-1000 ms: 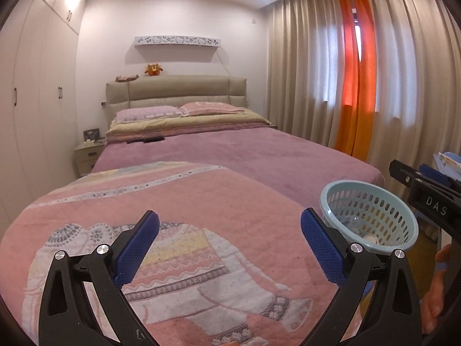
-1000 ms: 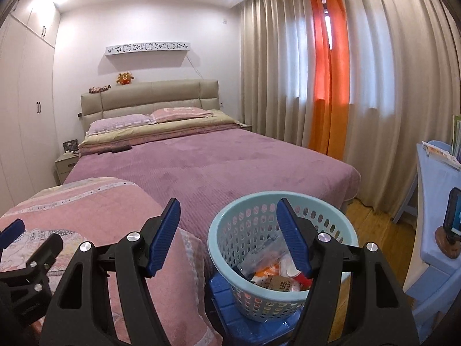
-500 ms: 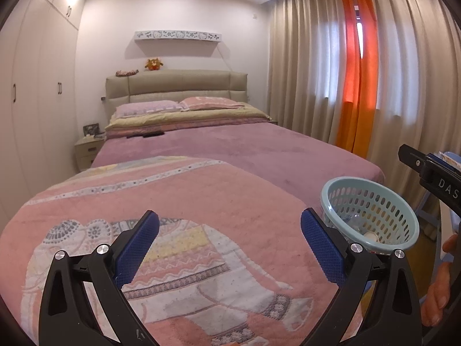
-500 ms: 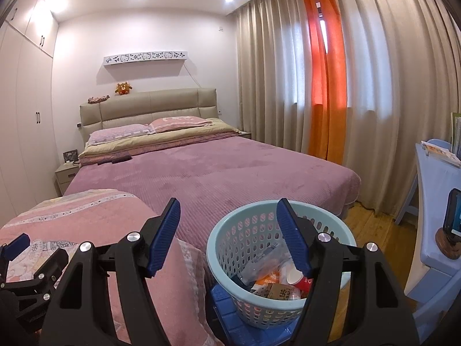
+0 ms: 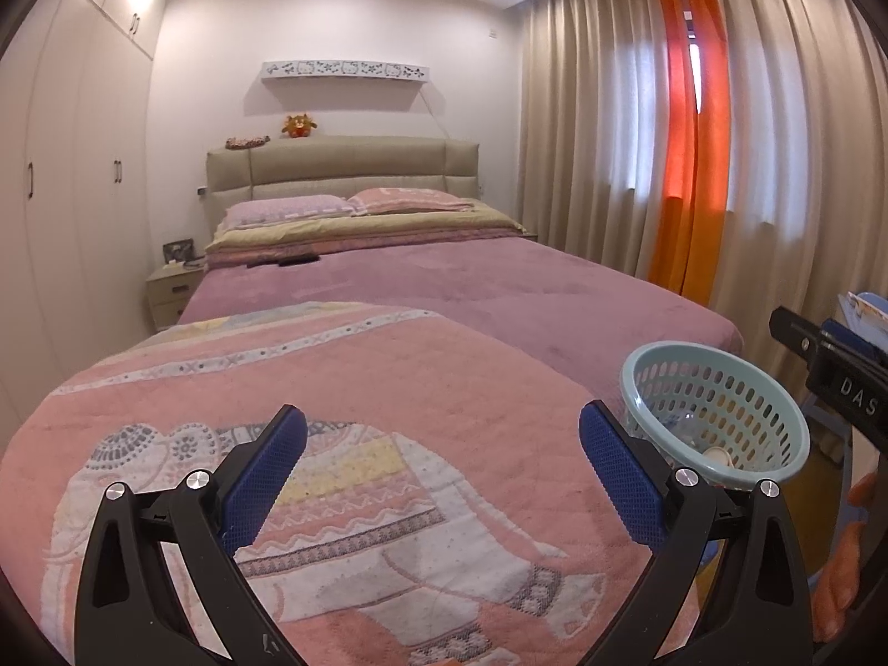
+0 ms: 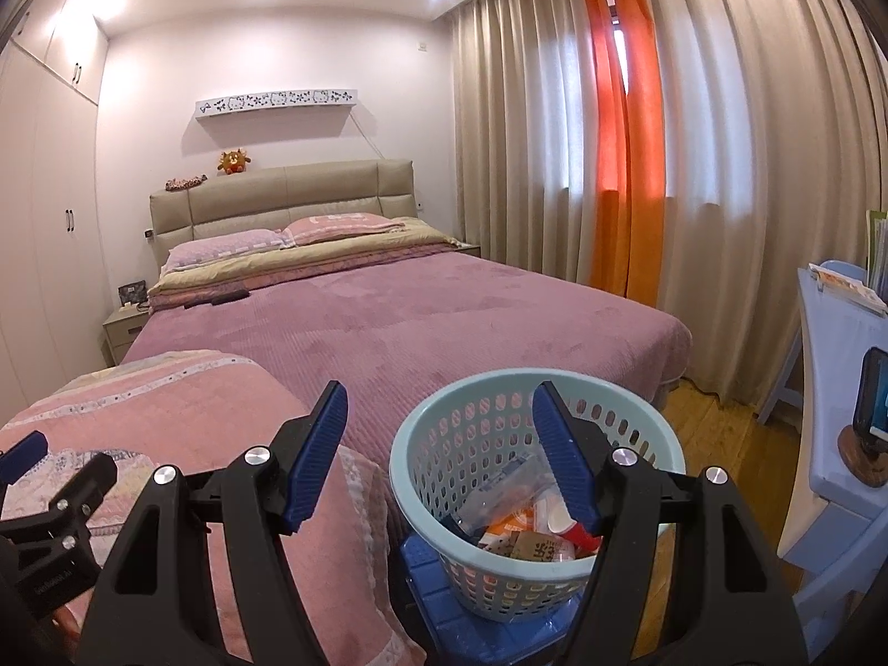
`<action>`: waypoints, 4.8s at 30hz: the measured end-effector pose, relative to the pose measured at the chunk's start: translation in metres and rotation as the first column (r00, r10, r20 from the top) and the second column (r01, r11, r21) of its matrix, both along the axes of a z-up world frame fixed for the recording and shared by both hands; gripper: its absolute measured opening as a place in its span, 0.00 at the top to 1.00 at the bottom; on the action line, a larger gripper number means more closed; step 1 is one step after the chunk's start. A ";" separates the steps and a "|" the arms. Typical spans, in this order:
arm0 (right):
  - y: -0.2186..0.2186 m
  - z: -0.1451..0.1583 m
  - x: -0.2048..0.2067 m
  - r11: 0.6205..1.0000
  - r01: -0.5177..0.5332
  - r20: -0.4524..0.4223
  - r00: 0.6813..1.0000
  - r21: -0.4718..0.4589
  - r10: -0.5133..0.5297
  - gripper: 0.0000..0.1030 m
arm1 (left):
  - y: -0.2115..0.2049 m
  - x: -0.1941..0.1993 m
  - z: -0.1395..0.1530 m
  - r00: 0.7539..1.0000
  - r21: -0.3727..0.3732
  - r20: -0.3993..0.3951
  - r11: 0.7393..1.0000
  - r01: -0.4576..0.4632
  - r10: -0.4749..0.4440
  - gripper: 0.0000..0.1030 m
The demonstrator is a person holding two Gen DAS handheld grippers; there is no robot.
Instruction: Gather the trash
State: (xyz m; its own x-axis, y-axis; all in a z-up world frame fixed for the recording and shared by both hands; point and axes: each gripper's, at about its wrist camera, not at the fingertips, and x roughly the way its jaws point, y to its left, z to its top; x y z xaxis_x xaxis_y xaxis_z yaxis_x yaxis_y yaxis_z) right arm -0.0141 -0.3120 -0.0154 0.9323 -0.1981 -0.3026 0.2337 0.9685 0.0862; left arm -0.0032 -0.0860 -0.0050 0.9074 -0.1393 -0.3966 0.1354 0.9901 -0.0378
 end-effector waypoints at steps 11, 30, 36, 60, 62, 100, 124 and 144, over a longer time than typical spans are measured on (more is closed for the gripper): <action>-0.001 -0.002 0.001 1.000 0.001 -0.012 1.000 0.003 -0.001 0.36 | -0.003 -0.001 0.000 1.000 0.007 0.001 1.000 0.007 -0.007 0.07; -0.004 -0.006 0.001 1.000 0.009 -0.019 1.000 0.007 -0.009 0.36 | -0.004 -0.002 -0.001 1.000 0.007 -0.003 1.000 0.002 -0.002 0.07; -0.001 -0.006 0.000 1.000 0.013 -0.022 1.000 0.007 -0.012 0.36 | -0.004 -0.002 -0.001 1.000 0.007 -0.002 1.000 0.001 -0.001 0.07; 0.000 -0.006 -0.002 1.000 0.011 -0.020 1.000 0.006 -0.011 0.36 | -0.004 -0.002 -0.001 1.000 0.010 -0.002 1.000 0.001 -0.001 0.07; 0.000 -0.007 -0.002 1.000 0.012 -0.021 1.000 0.003 -0.012 0.36 | -0.004 -0.002 -0.001 1.000 0.010 -0.002 1.000 0.001 -0.001 0.07; 0.025 0.009 -0.018 0.998 -0.055 -0.007 0.998 -0.023 0.055 0.36 | 0.041 -0.047 0.044 0.994 0.071 0.053 0.993 -0.095 0.091 0.07; 0.037 0.009 -0.021 0.996 -0.088 -0.014 0.996 -0.029 0.088 0.36 | 0.050 -0.054 0.047 0.990 0.083 0.054 0.988 -0.131 0.127 0.07; 0.044 0.012 -0.019 0.993 -0.113 -0.018 0.993 -0.031 0.113 0.36 | 0.049 -0.051 0.049 0.989 0.085 0.054 0.986 -0.143 0.138 0.07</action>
